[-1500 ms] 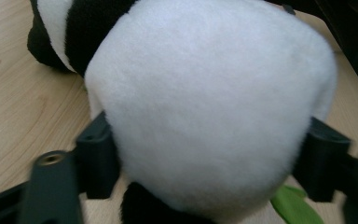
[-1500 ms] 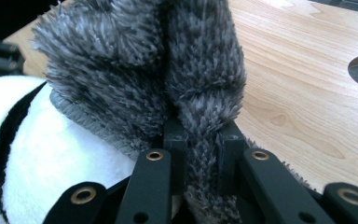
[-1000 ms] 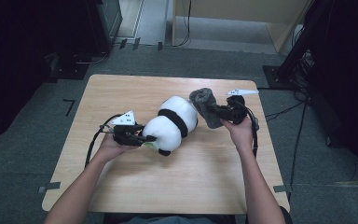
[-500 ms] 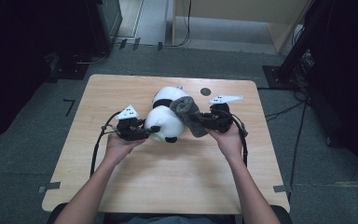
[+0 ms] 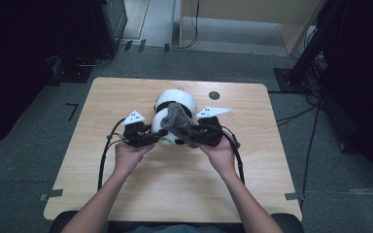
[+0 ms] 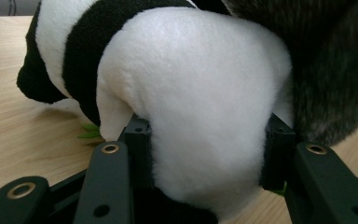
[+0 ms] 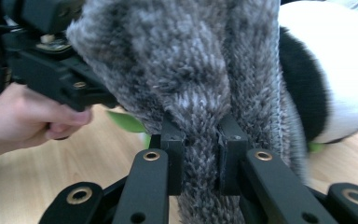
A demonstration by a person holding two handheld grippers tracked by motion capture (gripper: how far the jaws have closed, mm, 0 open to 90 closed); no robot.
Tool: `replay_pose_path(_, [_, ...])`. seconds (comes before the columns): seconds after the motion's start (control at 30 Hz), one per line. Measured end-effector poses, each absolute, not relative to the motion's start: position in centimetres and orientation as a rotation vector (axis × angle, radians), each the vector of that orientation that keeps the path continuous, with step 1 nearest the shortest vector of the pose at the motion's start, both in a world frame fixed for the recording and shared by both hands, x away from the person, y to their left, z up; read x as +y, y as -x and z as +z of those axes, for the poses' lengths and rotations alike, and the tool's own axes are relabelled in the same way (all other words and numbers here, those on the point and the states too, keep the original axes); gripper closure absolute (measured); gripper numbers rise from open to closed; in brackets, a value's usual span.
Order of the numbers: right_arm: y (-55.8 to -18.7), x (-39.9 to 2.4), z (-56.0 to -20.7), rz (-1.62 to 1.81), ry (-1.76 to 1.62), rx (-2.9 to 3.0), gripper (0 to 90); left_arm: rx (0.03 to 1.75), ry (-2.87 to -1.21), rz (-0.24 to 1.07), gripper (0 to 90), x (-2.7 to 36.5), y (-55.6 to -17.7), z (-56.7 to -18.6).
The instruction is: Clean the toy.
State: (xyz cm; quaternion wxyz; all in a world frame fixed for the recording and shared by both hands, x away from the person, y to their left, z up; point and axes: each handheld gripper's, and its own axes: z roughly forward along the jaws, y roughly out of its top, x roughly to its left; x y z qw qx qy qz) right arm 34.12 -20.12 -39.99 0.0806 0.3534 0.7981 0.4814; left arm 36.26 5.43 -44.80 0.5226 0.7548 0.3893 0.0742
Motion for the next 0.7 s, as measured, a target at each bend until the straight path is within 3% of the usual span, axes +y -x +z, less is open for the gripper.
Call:
replay_pose_path(0.4, [-32.7,-16.1,-42.8,1.352,-0.932,2.527,78.3,0.992,-1.752,0.167,51.0,5.0,-35.8,-44.3])
replay_pose_path(0.7, [-33.0,-16.0,-45.2,1.249,-0.893,2.571,79.0,1.032,-1.716,0.124,50.9,5.6,-36.2,-44.3])
